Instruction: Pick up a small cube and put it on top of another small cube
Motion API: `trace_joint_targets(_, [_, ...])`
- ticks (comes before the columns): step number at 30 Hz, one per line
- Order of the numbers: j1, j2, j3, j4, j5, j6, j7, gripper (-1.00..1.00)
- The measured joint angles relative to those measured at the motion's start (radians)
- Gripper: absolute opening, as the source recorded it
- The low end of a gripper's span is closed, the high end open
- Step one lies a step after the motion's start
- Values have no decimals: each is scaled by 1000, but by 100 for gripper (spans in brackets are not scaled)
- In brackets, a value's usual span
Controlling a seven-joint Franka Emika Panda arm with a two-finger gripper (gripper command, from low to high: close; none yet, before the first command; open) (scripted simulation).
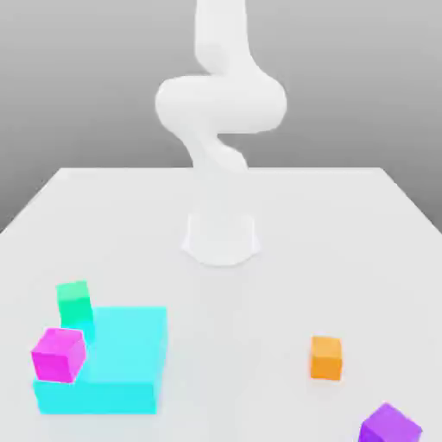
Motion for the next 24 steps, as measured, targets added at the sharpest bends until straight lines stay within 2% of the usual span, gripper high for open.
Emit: trace_joint_targets(24, [123,874,160,63,-145,216,-102,0])
